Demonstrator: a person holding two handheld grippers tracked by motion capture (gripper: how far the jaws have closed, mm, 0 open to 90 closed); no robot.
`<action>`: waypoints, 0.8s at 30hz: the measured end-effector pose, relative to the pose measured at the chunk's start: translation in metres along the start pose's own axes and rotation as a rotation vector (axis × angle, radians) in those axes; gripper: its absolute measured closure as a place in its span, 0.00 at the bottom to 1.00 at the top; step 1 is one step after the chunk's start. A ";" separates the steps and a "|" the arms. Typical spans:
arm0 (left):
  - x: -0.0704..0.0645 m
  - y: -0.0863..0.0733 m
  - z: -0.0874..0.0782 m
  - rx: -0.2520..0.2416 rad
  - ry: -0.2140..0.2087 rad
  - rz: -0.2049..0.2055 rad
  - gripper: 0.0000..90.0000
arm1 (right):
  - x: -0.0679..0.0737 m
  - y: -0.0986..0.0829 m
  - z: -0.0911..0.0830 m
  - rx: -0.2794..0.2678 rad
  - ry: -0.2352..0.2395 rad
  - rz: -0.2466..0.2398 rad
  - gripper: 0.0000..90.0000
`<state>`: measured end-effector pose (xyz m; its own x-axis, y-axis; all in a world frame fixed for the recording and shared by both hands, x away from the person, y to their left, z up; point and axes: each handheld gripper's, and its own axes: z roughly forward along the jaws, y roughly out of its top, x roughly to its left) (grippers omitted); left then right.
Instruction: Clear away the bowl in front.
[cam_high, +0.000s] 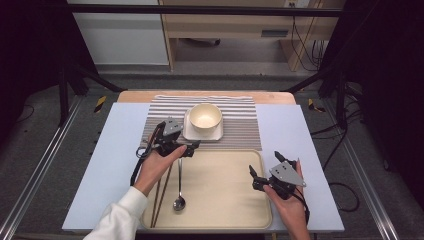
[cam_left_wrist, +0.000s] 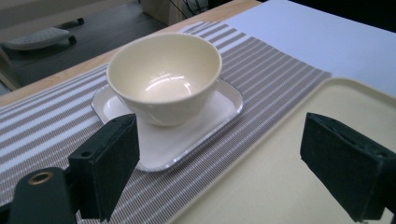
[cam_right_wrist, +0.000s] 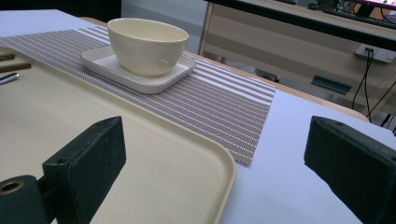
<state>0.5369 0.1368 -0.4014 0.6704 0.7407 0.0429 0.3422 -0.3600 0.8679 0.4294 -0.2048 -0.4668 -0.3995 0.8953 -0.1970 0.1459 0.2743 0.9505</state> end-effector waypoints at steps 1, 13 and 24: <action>0.002 0.002 0.002 -0.002 0.003 -0.008 0.13 | 0.000 0.000 0.000 -0.003 -0.002 0.000 0.06; 0.018 0.026 0.031 0.027 0.094 -0.029 0.15 | -0.002 0.002 -0.002 -0.021 0.007 0.020 0.06; 0.032 0.036 0.051 -0.014 0.142 -0.068 0.15 | -0.006 0.002 -0.003 -0.026 0.009 0.042 0.06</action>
<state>0.6041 0.1191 -0.3941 0.5461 0.8361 0.0528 0.3736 -0.2994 0.8780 0.4289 -0.2106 -0.4628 -0.4014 0.9028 -0.1545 0.1390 0.2268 0.9640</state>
